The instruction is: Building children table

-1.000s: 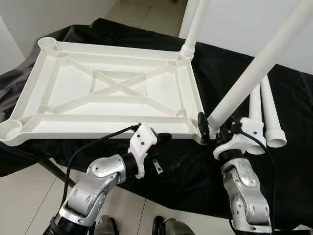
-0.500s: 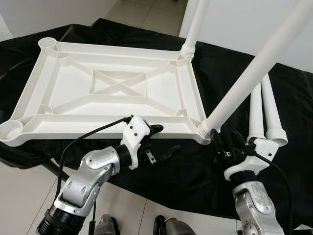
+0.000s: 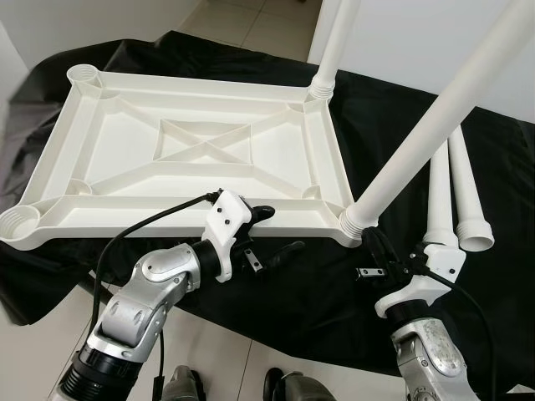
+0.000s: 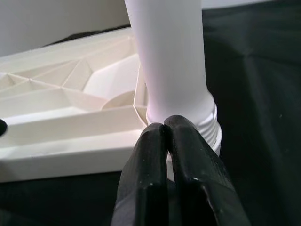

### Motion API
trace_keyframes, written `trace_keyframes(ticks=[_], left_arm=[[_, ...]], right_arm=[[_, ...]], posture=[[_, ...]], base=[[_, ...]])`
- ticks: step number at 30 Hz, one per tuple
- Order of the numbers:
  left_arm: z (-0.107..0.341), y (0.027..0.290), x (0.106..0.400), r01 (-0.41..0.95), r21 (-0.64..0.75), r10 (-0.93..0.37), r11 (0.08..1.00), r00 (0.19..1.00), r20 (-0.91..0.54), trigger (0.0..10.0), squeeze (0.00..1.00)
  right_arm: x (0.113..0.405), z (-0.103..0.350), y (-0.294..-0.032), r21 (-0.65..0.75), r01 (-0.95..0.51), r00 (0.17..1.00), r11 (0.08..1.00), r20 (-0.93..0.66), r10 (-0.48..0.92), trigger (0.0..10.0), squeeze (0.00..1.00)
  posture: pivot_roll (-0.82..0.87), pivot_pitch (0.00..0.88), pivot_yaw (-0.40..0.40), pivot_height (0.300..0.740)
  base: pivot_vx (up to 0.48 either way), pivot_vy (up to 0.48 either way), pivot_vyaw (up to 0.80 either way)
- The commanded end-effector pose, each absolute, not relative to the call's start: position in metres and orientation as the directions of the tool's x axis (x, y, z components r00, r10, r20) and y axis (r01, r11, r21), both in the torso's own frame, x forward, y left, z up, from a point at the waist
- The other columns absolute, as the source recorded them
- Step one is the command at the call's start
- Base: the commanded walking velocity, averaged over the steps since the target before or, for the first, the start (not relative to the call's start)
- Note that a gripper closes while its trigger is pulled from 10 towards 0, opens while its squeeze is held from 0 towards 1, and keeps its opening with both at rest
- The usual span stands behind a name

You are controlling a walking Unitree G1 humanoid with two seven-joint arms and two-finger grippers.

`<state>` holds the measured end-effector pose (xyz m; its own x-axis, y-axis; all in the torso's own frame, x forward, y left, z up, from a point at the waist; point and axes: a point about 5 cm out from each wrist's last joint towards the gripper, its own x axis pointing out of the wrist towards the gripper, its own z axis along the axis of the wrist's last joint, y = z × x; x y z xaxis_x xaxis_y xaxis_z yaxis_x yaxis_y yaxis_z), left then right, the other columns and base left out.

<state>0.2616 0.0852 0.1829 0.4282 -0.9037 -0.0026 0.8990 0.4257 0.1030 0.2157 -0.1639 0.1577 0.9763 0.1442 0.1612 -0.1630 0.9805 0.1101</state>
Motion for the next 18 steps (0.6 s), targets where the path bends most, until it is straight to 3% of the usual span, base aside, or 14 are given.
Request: trace_keyframes(ticks=[1,4,5,9,10,18], left_arm=[[0.183,0.084,0.258,0.908,0.104,-0.913,0.405,0.408,-0.008,10.0,1.0],[0.184,0.085,0.258,0.896,0.131,-0.903,0.424,0.429,-0.008,10.0,1.0],[0.184,0.085,0.258,0.894,0.134,-0.902,0.427,0.432,-0.007,10.0,0.0],[0.185,0.085,0.255,0.892,0.138,-0.899,0.431,0.437,-0.016,10.0,0.0],[0.185,0.086,0.254,0.894,0.127,-0.9,0.429,0.435,-0.018,10.0,1.0],[0.186,0.086,0.251,0.883,0.18,-0.894,0.434,0.447,-0.037,10.0,1.0]], right_arm=[[0.217,0.151,-0.169,0.108,-0.179,0.978,0.978,0.125,0.165,10.0,0.0],[0.221,0.149,-0.168,0.091,-0.248,0.965,0.965,0.115,0.237,10.0,0.0],[0.224,0.148,-0.168,0.102,-0.273,0.959,0.957,0.109,0.262,10.0,0.0],[0.235,0.148,-0.167,0.085,-0.416,0.908,0.905,0.095,0.408,10.0,0.0],[0.238,0.148,-0.167,0.086,-0.44,0.897,0.894,0.091,0.433,10.0,0.0],[0.249,0.153,-0.173,0.074,-0.529,0.848,0.845,0.089,0.523,10.0,0.0]], posture=[[0.06,0.187,-0.07,0.74],[0.07,0.187,-0.076,0.74],[0.08,0.186,-0.079,0.74],[0.11,0.187,-0.089,0.74],[0.12,0.189,-0.093,0.74],[0.14,0.196,-0.102,0.74]], base=[[0.0,0.0,0.0],[0.0,0.0,0.0],[0.0,0.0,0.0],[0.0,0.0,0.0],[0.0,0.0,0.0],[0.0,0.0,0.0]])
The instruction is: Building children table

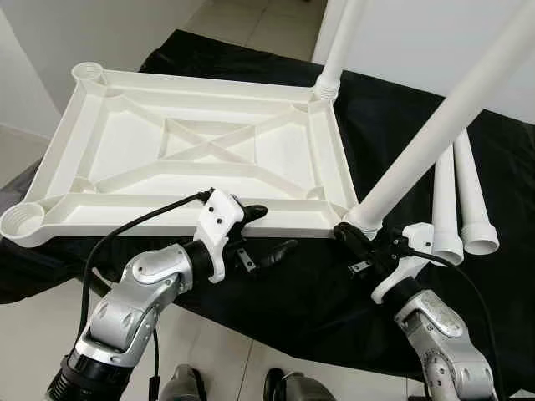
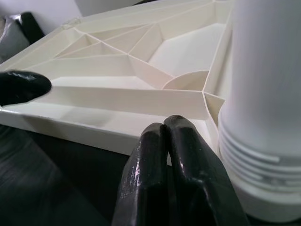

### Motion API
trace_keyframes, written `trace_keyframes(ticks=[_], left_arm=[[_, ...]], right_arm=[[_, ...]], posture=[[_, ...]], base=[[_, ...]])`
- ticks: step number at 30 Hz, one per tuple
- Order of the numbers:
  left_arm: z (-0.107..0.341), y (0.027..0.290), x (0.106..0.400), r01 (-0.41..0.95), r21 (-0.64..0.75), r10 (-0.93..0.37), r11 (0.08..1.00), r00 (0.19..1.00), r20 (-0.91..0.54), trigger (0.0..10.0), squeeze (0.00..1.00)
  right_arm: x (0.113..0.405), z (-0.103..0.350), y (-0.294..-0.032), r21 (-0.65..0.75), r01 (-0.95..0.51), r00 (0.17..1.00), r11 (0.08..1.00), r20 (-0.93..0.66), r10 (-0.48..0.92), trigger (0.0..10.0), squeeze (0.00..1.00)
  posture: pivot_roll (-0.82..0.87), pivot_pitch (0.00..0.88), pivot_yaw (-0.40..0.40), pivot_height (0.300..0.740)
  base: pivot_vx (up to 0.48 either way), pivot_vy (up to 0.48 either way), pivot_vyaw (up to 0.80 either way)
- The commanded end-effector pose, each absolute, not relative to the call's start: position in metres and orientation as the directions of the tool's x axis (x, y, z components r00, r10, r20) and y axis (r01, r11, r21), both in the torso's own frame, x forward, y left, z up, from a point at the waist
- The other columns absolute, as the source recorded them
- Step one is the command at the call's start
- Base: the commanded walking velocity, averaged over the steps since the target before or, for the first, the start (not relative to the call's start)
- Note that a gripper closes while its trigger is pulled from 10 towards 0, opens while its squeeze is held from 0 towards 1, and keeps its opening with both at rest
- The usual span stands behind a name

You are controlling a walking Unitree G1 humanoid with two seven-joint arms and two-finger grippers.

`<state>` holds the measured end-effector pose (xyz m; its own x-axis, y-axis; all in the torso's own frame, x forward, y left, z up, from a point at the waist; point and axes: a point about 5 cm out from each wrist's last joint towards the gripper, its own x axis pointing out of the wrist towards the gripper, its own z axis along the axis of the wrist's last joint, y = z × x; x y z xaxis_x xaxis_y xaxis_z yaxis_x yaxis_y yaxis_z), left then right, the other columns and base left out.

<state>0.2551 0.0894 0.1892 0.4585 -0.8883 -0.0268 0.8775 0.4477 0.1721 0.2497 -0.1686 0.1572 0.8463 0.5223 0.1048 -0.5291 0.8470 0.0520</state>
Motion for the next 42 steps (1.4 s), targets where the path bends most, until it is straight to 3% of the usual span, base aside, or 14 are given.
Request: trace_keyframes(ticks=[1,9,20,29,35,42], left_arm=[[0.185,0.085,0.25,0.879,0.202,-0.892,0.433,0.45,-0.045,10.0,0.0],[0.181,0.077,0.246,0.869,0.244,-0.888,0.431,0.456,-0.057,10.0,0.0],[0.181,0.068,0.243,0.846,0.272,-0.872,0.458,0.488,-0.048,10.0,0.0],[0.177,0.069,0.255,0.798,0.315,-0.827,0.514,0.558,-0.064,10.0,0.0],[0.168,0.072,0.271,0.748,0.353,-0.772,0.562,0.628,-0.1,10.0,0.0],[0.165,0.071,0.285,0.737,0.345,-0.758,0.581,0.645,-0.101,10.0,0.0]], right_arm=[[0.253,0.155,-0.176,0.062,-0.551,0.834,0.832,0.088,0.545,10.0,0.0],[0.266,0.159,-0.185,0.001,-0.625,0.779,0.781,0.067,0.624,10.0,0.0],[0.297,0.163,-0.209,-0.077,-0.637,0.767,0.767,0.036,0.641,10.0,0.0],[0.323,0.178,-0.223,-0.121,-0.499,0.849,0.858,0.13,0.512,10.0,0.0],[0.32,0.179,-0.222,-0.083,-0.415,0.881,0.906,0.213,0.423,10.0,0.0],[0.302,0.175,-0.209,-0.026,-0.394,0.882,0.919,0.27,0.386,10.0,0.0]], posture=[[0.14,0.2,-0.105,0.74],[0.15,0.206,-0.108,0.74],[0.16,0.214,-0.105,0.74],[0.15,0.206,-0.099,0.74],[0.13,0.199,-0.09,0.74],[0.1,0.193,-0.073,0.74]], base=[[0.0,0.0,0.0],[0.0,0.0,0.0],[0.0,0.0,0.0],[0.0,0.0,0.0],[0.0,0.0,0.0],[0.0,0.0,0.0]])
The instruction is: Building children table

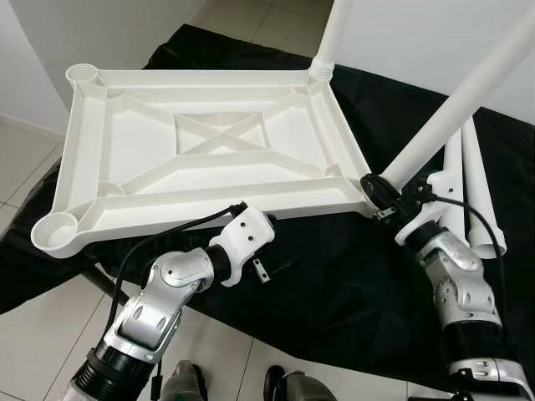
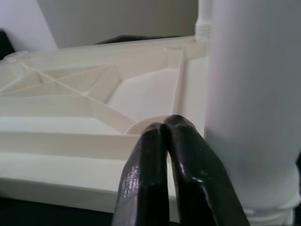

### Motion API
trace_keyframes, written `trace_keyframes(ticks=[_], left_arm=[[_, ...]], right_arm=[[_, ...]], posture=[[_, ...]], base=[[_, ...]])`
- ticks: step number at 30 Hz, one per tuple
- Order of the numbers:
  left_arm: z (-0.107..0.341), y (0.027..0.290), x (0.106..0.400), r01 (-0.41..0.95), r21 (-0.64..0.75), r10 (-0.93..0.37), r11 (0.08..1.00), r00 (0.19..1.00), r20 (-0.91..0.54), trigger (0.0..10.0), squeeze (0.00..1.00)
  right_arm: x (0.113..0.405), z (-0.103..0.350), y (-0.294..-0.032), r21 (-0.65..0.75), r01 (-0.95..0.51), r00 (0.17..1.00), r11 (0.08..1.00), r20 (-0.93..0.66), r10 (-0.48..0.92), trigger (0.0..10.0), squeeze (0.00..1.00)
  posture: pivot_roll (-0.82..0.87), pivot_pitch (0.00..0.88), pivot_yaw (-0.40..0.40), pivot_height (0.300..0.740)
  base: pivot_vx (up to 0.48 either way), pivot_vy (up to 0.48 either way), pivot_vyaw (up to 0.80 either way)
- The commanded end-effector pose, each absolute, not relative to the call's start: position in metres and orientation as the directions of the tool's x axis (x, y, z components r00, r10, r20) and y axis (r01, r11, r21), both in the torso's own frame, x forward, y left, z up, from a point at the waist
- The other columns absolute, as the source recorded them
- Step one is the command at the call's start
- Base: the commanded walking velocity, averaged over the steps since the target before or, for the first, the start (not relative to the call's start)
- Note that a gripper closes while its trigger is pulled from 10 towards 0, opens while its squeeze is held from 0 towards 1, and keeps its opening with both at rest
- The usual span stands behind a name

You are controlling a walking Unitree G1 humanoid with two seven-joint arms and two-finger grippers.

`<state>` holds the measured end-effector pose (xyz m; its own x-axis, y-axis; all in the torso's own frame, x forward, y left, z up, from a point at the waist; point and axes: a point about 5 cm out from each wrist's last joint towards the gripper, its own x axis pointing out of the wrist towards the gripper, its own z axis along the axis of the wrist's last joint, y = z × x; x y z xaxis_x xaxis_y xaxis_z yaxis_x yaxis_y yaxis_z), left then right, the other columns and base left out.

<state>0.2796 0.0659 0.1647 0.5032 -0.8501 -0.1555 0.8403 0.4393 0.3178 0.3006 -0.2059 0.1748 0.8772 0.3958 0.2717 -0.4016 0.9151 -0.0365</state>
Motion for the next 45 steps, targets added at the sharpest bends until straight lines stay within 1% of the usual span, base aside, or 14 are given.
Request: trace_keyframes(ticks=[1,3,4,8,11,16,20,22,27,28,30,39,43,45], left_arm=[[0.167,0.071,0.29,0.735,0.346,-0.757,0.584,0.646,-0.095,10.0,0.0],[0.168,0.07,0.294,0.732,0.348,-0.756,0.586,0.648,-0.092,10.0,0.0],[0.171,0.069,0.299,0.736,0.36,-0.766,0.573,0.637,-0.083,10.0,0.0],[0.174,0.069,0.301,0.744,0.366,-0.779,0.56,0.623,-0.075,10.0,0.0],[0.182,0.068,0.304,0.763,0.354,-0.804,0.54,0.592,-0.051,10.0,0.0],[0.184,0.068,0.304,0.779,0.345,-0.82,0.524,0.571,-0.043,10.0,0.0],[0.196,0.072,0.303,0.826,0.303,-0.868,0.475,0.497,0.005,10.0,0.0],[0.197,0.073,0.304,0.827,0.303,-0.869,0.474,0.495,0.007,10.0,0.0],[0.198,0.079,0.313,0.802,0.319,-0.848,0.505,0.531,0.007,10.0,0.0],[0.196,0.082,0.317,0.786,0.336,-0.833,0.519,0.553,-0.007,10.0,0.0],[0.192,0.083,0.32,0.778,0.349,-0.823,0.523,0.567,-0.03,10.0,0.0],[0.181,0.089,0.329,0.765,0.369,-0.795,0.528,0.598,-0.102,10.0,0.0],[0.17,0.096,0.344,0.723,0.387,-0.717,0.572,0.67,-0.192,10.0,0.0],[0.169,0.097,0.345,0.717,0.389,-0.706,0.579,0.679,-0.202,10.0,0.0]], right_arm=[[0.292,0.174,-0.202,-0.011,-0.4,0.878,0.917,0.283,0.386,10.0,0.0],[0.286,0.173,-0.198,-0.002,-0.403,0.875,0.915,0.29,0.386,10.0,0.0],[0.274,0.172,-0.194,0.022,-0.394,0.879,0.919,0.302,0.37,10.0,0.0],[0.265,0.171,-0.191,0.036,-0.389,0.882,0.921,0.303,0.361,10.0,0.0],[0.249,0.165,-0.186,0.052,-0.38,0.891,0.924,0.291,0.35,10.0,0.0],[0.242,0.163,-0.182,0.062,-0.383,0.893,0.922,0.279,0.352,10.0,0.0],[0.229,0.152,-0.174,0.096,-0.403,0.899,0.91,0.227,0.375,10.0,0.0],[0.228,0.151,-0.173,0.097,-0.402,0.9,0.91,0.222,0.374,10.0,0.0],[0.229,0.147,-0.171,0.101,-0.411,0.899,0.906,0.209,0.384,10.0,0.0],[0.231,0.148,-0.171,0.098,-0.408,0.9,0.908,0.208,0.382,10.0,0.0],[0.233,0.149,-0.171,0.091,-0.407,0.9,0.909,0.206,0.383,10.0,0.0],[0.235,0.154,-0.169,0.076,-0.418,0.895,0.905,0.208,0.395,10.0,0.0],[0.233,0.16,-0.166,0.065,-0.422,0.89,0.904,0.221,0.399,10.0,0.0],[0.233,0.161,-0.166,0.065,-0.421,0.89,0.905,0.223,0.398,10.0,0.0]], posture=[[0.08,0.192,-0.067,0.74],[0.08,0.192,-0.067,0.74],[0.05,0.188,-0.048,0.74],[0.03,0.187,-0.04,0.74],[0.02,0.184,-0.024,0.74],[0.01,0.184,-0.019,0.74],[0.01,0.181,-0.013,0.74],[0.01,0.182,-0.015,0.74],[0.02,0.18,-0.018,0.74],[0.02,0.18,-0.018,0.74],[0.02,0.178,-0.02,0.74],[0.02,0.174,-0.019,0.74],[0.0,0.177,-0.007,0.74],[0.0,0.177,-0.007,0.74]], base=[[0.0,0.0,0.0],[0.0,0.0,0.0],[0.0,0.0,0.0],[0.0,0.0,0.0],[0.0,0.0,0.0],[0.0,0.0,0.0],[0.0,0.0,0.0],[0.0,0.0,0.0],[0.0,0.0,0.0],[0.0,0.0,0.0],[0.0,0.0,0.0],[0.0,0.0,0.0],[0.0,0.0,0.0],[0.0,0.0,0.0]])
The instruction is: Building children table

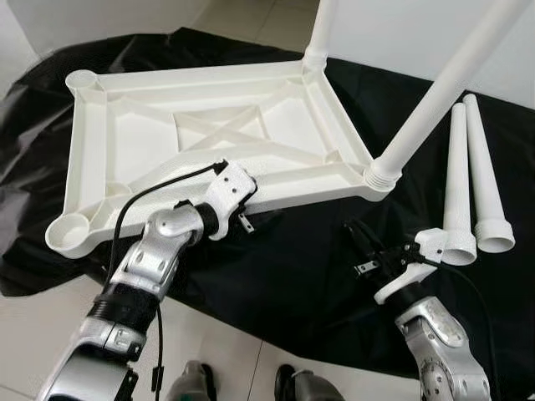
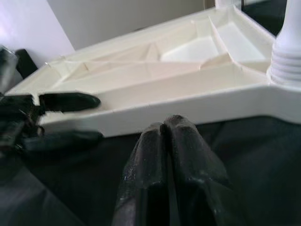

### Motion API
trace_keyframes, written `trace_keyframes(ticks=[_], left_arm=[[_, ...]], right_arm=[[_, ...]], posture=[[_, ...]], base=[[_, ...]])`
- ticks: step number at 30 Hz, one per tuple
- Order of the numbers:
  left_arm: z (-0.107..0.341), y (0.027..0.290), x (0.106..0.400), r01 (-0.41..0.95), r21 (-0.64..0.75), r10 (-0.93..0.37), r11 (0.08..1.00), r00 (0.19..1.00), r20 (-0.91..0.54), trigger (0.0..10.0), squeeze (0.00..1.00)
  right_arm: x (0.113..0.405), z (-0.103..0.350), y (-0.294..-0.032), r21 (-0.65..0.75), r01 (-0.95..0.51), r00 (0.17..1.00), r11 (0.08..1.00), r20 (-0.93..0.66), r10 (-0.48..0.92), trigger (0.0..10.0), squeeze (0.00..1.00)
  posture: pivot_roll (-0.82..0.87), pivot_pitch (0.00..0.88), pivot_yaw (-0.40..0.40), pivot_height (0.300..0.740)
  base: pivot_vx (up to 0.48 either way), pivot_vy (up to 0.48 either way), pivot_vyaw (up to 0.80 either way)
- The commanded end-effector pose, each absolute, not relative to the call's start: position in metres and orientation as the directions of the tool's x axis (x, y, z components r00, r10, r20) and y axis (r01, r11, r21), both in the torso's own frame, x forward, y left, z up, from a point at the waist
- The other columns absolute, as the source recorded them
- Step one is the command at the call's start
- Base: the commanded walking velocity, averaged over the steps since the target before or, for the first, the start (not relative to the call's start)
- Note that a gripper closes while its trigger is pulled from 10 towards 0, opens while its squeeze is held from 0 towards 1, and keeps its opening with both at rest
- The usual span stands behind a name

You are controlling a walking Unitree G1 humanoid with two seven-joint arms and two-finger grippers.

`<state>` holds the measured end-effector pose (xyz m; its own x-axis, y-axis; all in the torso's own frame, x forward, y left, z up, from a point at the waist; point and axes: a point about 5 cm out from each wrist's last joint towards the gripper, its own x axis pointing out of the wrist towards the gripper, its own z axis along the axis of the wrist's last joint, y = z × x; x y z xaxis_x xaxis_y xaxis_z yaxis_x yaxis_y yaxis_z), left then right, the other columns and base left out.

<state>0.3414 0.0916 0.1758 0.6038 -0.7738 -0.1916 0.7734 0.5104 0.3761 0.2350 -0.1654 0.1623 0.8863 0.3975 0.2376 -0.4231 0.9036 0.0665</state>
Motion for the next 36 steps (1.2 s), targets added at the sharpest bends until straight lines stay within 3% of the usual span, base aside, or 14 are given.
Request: trace_keyframes(ticks=[1,7,8,9,10,12,14,36], left_arm=[[0.169,0.097,0.349,0.706,0.387,-0.691,0.593,0.693,-0.206,10.0,0.0],[0.169,0.098,0.358,0.665,0.368,-0.635,0.65,0.741,-0.219,10.0,0.0],[0.174,0.097,0.364,0.627,0.341,-0.597,0.7,0.776,-0.203,7.4,0.0],[0.174,0.097,0.364,0.627,0.341,-0.597,0.7,0.776,-0.203,7.4,0.0],[0.176,0.096,0.365,0.618,0.337,-0.59,0.71,0.784,-0.195,3.6,0.0],[0.177,0.094,0.366,0.615,0.336,-0.588,0.714,0.786,-0.19,3.6,0.0],[0.18,0.09,0.367,0.615,0.333,-0.591,0.715,0.786,-0.181,0.0,0.0],[0.212,0.035,0.371,0.573,0.269,-0.587,0.774,0.809,-0.035,0.0,0.0]], right_arm=[[0.232,0.163,-0.165,0.063,-0.417,0.89,0.907,0.228,0.394,10.0,0.0],[0.23,0.166,-0.164,0.063,-0.408,0.893,0.911,0.234,0.384,10.0,0.0],[0.229,0.166,-0.163,0.065,-0.406,0.894,0.912,0.234,0.382,10.0,0.0],[0.229,0.166,-0.163,0.065,-0.406,0.894,0.912,0.234,0.382,10.0,0.0],[0.229,0.166,-0.162,0.065,-0.404,0.895,0.912,0.233,0.38,10.0,0.0],[0.229,0.166,-0.161,0.065,-0.403,0.896,0.913,0.232,0.379,10.0,0.0],[0.229,0.166,-0.161,0.066,-0.401,0.897,0.914,0.23,0.377,10.0,0.0],[0.233,0.176,-0.142,0.105,-0.398,0.895,0.912,0.261,0.361,10.0,0.0]], posture=[[0.0,0.178,-0.003,0.74],[0.0,0.179,-0.001,0.74],[-0.01,0.179,0.004,0.74],[-0.01,0.179,0.004,0.74],[-0.01,0.179,0.004,0.74],[-0.01,0.179,0.004,0.74],[-0.01,0.18,0.003,0.74],[0.0,0.182,0.002,0.74]], base=[[0.0,0.0,0.0],[0.0,0.0,0.0],[0.0,0.0,0.0],[0.0,0.0,0.0],[0.0,0.0,0.0],[0.0,0.0,0.0],[0.0,0.0,0.0],[0.0,0.0,0.0]])
